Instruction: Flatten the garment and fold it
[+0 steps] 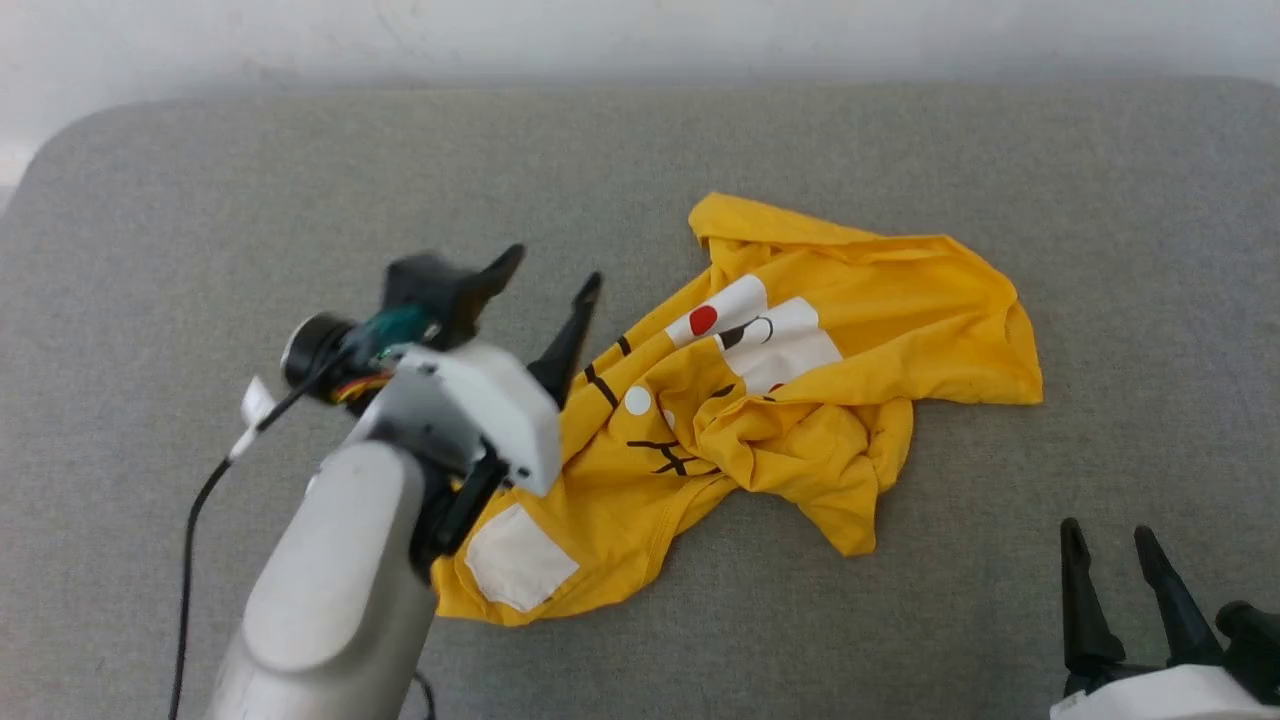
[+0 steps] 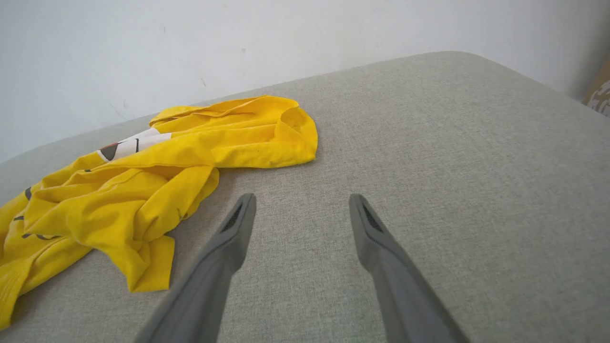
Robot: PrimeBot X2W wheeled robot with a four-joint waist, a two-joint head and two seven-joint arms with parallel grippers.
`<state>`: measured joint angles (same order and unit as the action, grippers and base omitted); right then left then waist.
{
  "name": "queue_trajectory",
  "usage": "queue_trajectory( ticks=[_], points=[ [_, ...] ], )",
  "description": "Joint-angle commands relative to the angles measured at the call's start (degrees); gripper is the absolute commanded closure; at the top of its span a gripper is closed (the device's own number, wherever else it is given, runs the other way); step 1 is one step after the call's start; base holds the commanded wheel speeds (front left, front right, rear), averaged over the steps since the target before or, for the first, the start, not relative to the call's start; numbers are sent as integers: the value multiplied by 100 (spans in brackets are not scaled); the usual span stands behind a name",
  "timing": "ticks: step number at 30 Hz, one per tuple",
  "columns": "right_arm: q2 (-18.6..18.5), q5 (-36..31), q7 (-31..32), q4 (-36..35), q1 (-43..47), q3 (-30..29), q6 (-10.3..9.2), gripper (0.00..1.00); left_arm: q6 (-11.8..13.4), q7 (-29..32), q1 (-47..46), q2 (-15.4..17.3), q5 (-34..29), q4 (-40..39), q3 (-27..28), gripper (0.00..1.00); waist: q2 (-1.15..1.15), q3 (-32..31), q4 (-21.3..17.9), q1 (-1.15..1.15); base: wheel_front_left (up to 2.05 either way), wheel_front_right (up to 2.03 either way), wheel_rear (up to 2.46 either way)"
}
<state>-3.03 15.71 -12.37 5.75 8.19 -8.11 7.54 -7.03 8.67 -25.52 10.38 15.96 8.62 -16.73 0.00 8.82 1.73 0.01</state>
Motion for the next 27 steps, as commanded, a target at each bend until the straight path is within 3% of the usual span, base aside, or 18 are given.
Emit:
queue_trajectory(
  ticks=[1,13,24,25,26,27],
  points=[
    [15,5,-34,5,-103,32,-5,0,-35,220,-259,-33,84,169,-133,0,0,155,-42,-1,0,0,0],
    [15,-81,24,31,-455,196,-5,0,-45,1279,-1719,-382,535,2050,-1048,0,0,681,-213,-1,0,0,0],
    [15,-97,47,73,-635,323,-5,0,42,2100,-2159,-403,631,3385,-1263,0,0,944,-533,-1,0,0,0],
    [15,-87,40,80,-652,325,-5,0,40,2082,-2160,-409,649,3432,-1267,9,0,960,-564,-1,0,0,0],
    [15,-79,31,88,-662,321,-5,0,32,2026,-2154,-416,668,3463,-1280,78,0,966,-587,-1,0,0,0],
    [15,-72,23,98,-667,314,-5,0,22,1960,-2144,-422,688,3490,-1297,100,0,969,-602,-1,0,0,0]
  ],
)
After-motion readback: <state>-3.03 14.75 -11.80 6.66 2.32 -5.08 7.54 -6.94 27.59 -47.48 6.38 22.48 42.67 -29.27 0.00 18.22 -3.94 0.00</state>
